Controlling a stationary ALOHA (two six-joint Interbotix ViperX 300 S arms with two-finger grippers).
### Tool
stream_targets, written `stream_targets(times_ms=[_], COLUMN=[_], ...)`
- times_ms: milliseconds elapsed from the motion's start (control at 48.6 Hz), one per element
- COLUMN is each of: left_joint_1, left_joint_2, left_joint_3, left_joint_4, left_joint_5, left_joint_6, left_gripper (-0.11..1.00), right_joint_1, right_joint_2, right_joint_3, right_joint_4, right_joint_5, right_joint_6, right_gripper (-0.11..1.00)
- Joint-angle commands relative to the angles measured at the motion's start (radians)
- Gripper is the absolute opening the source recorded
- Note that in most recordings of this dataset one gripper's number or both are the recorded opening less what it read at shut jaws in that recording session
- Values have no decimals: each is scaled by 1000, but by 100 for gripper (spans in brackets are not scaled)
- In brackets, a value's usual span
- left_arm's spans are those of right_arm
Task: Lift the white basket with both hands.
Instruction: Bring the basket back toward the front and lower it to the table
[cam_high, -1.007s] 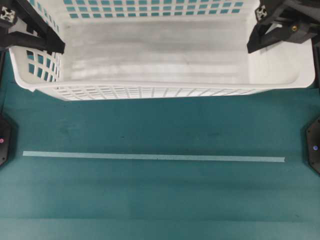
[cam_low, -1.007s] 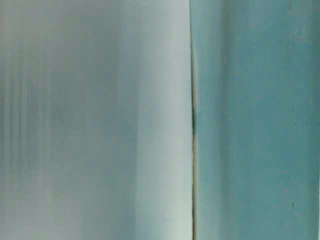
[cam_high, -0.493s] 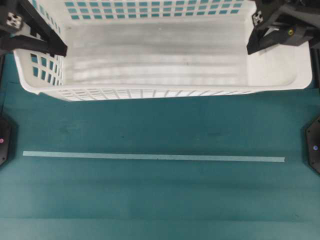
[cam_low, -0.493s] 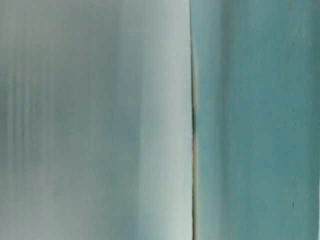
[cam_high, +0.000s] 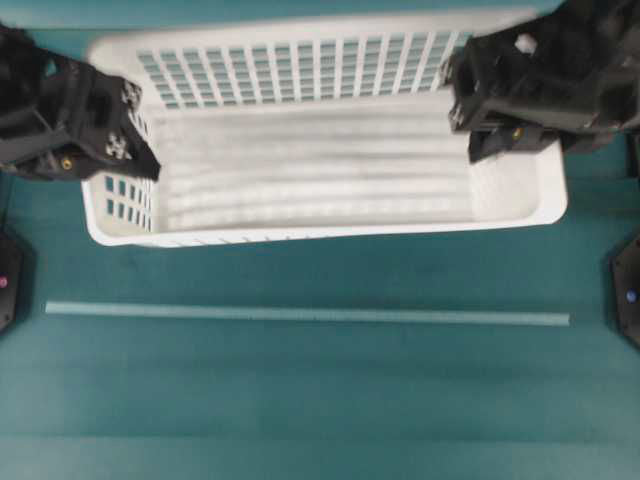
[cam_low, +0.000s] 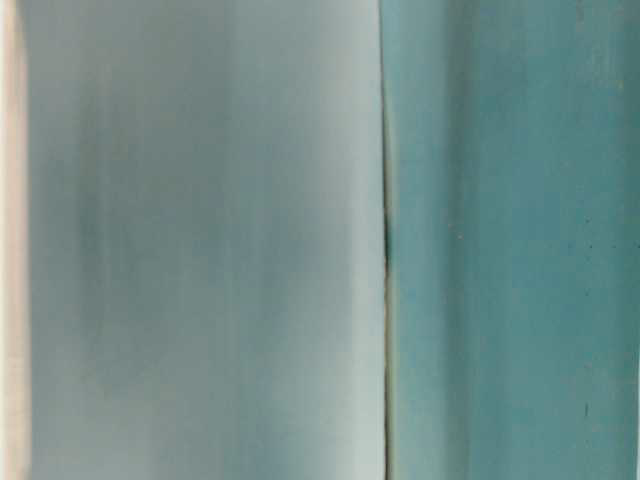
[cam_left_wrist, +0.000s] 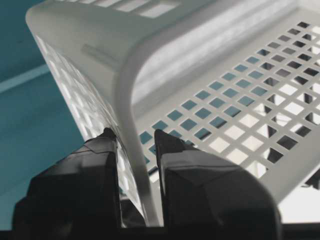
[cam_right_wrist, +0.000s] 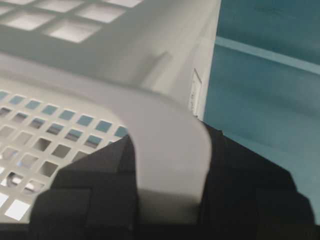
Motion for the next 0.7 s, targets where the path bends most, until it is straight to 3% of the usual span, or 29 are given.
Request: stream_targets(times_ms=[0, 164, 678], left_joint_1=[5, 28, 58], left_joint_2=[-11, -44, -41], left_joint_3=[31, 156, 448], left_joint_4=[5, 5, 5], left_joint_5=[-150, -250, -443], left_joint_6=[46, 78, 72], left_gripper=[8, 8, 8], right_joint_1=[25, 23, 21], right_joint_2=[25, 8, -28], right_joint_3=[77, 210, 505], right_joint_4=[25, 23, 31], right_joint_5=[-107, -210, -474], right_joint_6=[-5, 2, 29], right_gripper=[19, 19, 19])
